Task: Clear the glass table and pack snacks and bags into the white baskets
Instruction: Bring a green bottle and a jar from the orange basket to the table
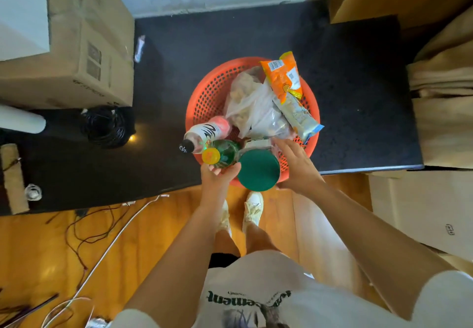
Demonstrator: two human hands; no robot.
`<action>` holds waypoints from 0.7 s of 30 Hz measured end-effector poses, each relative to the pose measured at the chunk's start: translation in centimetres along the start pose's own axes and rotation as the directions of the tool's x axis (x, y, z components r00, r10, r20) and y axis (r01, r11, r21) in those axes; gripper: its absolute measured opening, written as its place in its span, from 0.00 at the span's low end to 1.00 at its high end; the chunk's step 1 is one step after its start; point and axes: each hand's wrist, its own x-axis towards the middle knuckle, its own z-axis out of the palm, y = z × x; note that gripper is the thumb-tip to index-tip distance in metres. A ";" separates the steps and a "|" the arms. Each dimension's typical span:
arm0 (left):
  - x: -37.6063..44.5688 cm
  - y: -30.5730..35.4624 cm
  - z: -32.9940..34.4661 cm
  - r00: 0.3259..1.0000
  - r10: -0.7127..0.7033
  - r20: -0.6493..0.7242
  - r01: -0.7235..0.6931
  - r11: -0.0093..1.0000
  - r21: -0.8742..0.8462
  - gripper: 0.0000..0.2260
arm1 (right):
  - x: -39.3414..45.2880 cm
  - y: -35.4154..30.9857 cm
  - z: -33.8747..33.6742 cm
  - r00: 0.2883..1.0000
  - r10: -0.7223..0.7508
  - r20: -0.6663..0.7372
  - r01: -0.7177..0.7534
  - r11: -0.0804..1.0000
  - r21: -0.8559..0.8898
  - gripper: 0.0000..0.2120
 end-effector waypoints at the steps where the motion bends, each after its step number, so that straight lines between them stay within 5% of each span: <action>1: 0.3 0.0 0.5 0.999 0.031 -0.015 -0.031 1.000 0.003 0.22 | 0.5 0.1 0.1 0.999 -0.040 0.016 0.040 0.999 -0.011 0.56; 8: 1.6 0.5 2.4 0.986 -0.014 -0.168 0.007 0.999 -0.041 0.27 | 1.9 0.9 1.1 0.981 -0.194 0.028 0.196 0.974 -0.109 0.55; 21: 0.9 0.9 2.9 0.949 -0.021 -0.316 0.012 0.999 -0.033 0.22 | 1.9 1.7 1.0 0.981 -0.193 -0.005 0.192 0.976 0.102 0.53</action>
